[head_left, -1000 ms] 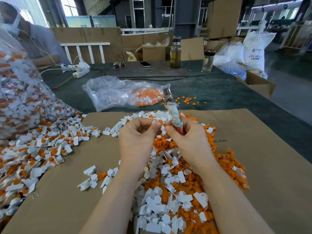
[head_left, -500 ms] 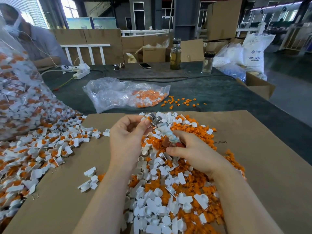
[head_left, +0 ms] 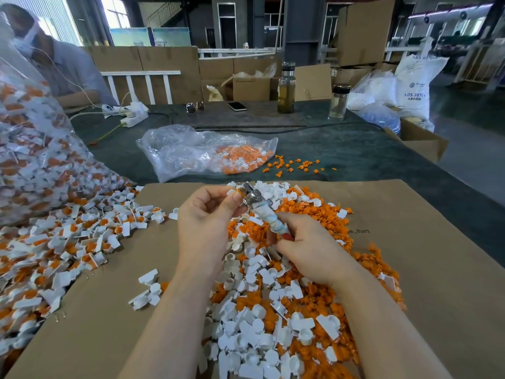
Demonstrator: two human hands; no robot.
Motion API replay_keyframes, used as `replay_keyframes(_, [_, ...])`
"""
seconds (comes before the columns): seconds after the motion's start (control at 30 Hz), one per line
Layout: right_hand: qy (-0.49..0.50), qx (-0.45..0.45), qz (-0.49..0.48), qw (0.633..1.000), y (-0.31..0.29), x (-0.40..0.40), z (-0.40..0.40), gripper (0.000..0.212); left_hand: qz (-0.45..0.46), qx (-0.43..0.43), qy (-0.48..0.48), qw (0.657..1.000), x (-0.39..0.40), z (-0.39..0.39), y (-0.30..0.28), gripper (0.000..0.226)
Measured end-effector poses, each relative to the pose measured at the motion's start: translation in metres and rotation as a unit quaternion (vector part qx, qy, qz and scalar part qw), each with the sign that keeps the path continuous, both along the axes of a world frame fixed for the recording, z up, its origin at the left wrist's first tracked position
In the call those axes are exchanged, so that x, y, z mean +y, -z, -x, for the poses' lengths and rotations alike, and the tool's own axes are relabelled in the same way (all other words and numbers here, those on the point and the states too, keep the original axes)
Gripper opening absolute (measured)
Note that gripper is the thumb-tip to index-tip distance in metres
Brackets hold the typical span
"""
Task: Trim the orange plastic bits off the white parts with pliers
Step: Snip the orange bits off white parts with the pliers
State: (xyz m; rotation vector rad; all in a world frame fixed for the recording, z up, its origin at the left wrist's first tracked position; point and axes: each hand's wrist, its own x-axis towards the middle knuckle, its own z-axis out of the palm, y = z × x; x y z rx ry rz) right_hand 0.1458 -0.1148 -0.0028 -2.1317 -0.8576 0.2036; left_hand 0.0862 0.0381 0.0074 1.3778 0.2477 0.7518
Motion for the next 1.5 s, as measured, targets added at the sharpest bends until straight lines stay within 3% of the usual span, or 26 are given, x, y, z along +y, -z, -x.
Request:
replay_keyframes(0.2, [0.013, -0.017, 0.019, 1.0, 0.003, 0.002, -0.002, 0.014, 0.055, 0.036, 0.016, 0.998, 0.001, -0.003, 0.001, 0.007])
replay_keyframes(0.33, [0.061, -0.058, 0.042, 0.996, 0.01, 0.002, -0.004, 0.009, 0.205, 0.051, 0.002, 0.978, 0.015, -0.002, 0.002, 0.005])
replay_keyframes(0.5, [0.161, -0.099, 0.061, 0.98, 0.017, -0.003, -0.013, 0.014, 0.46, 0.018, -0.095, 0.883, 0.055, 0.003, 0.006, 0.013])
replay_keyframes(0.7, [0.23, -0.083, 0.049, 0.968, 0.017, -0.006, -0.019, 0.021, 0.611, -0.136, -0.156, 0.764, 0.084, 0.011, 0.013, 0.028])
replay_keyframes(0.83, [0.231, -0.09, 0.069, 0.966, 0.017, -0.008, -0.02, 0.021, 0.631, -0.205, -0.172, 0.729, 0.089, 0.012, 0.017, 0.035])
replay_keyframes(0.97, [0.226, -0.106, 0.089, 0.964, 0.018, -0.005, -0.019, 0.03, 0.622, -0.237, -0.174, 0.726, 0.094, 0.014, 0.02, 0.035])
replay_keyframes(1.03, [0.223, -0.115, 0.093, 0.964, 0.019, -0.002, -0.018, 0.032, 0.604, -0.216, -0.142, 0.754, 0.091, 0.015, 0.018, 0.033])
replay_keyframes(1.1, [0.218, -0.129, 0.101, 0.962, 0.02, 0.0, -0.017, 0.028, 0.532, -0.112, -0.1, 0.833, 0.082, 0.016, 0.014, 0.025])
replay_keyframes(1.17, [0.212, -0.144, 0.111, 0.96, 0.02, 0.003, -0.016, 0.02, 0.348, 0.068, -0.061, 0.933, 0.07, 0.013, 0.01, 0.011])
replay_keyframes(1.2, [0.209, -0.15, 0.115, 0.959, 0.02, 0.004, -0.015, 0.016, 0.237, 0.148, -0.041, 0.959, 0.064, 0.01, 0.008, 0.009])
replay_keyframes(1.27, [0.207, -0.164, 0.126, 0.956, 0.02, 0.008, -0.013, 0.013, 0.057, 0.256, 0.011, 0.965, 0.052, 0.006, 0.007, 0.014])
replay_keyframes(1.33, [0.212, -0.188, 0.144, 0.948, 0.021, 0.012, -0.011, 0.011, -0.078, 0.326, 0.068, 0.94, 0.039, 0.004, 0.009, 0.013])
replay_keyframes(1.5, [0.24, -0.232, 0.197, 0.922, 0.025, 0.015, -0.008, 0.015, -0.265, 0.376, 0.055, 0.886, 0.023, -0.006, 0.025, 0.013])
